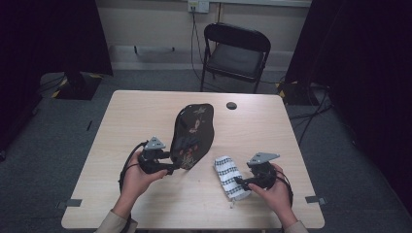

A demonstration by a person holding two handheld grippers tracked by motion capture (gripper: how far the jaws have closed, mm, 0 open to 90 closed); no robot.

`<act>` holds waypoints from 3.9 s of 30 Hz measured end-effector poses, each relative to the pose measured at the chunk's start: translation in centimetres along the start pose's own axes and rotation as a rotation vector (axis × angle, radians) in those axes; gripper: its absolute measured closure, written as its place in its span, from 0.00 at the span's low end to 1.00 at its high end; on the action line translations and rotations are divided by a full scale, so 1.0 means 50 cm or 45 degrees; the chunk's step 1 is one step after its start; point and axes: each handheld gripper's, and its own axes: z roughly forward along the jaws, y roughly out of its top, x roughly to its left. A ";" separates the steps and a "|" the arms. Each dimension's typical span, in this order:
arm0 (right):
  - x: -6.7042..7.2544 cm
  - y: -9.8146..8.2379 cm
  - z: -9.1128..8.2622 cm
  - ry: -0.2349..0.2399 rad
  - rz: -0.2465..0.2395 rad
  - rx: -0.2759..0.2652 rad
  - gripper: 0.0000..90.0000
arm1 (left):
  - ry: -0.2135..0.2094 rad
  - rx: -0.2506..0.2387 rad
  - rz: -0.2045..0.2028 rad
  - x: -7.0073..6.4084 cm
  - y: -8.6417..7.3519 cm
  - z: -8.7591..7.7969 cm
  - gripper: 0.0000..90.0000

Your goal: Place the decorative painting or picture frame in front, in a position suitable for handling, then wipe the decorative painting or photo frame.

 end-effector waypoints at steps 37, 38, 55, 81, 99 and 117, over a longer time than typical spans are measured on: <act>0.019 -0.007 0.040 0.043 0.007 0.048 0.32 | 0.013 -0.067 0.001 -0.001 0.004 0.005 0.68; 0.019 -0.006 0.041 0.036 0.004 0.050 0.33 | 0.010 -0.068 -0.003 -0.002 0.004 0.005 0.70; 0.022 -0.002 0.047 -0.090 -0.035 0.087 0.57 | -0.012 -0.027 -0.008 -0.012 0.005 0.005 0.87; 0.009 0.000 0.032 -0.068 0.010 0.117 0.84 | -0.015 -0.030 -0.008 -0.016 0.004 0.005 0.87; 0.009 0.010 0.032 -0.083 0.045 0.156 0.86 | -0.024 -0.015 -0.002 -0.016 0.006 0.005 0.87; -0.008 0.120 -0.025 -0.097 0.050 0.033 0.86 | -0.027 -0.007 0.005 -0.017 0.006 0.005 0.87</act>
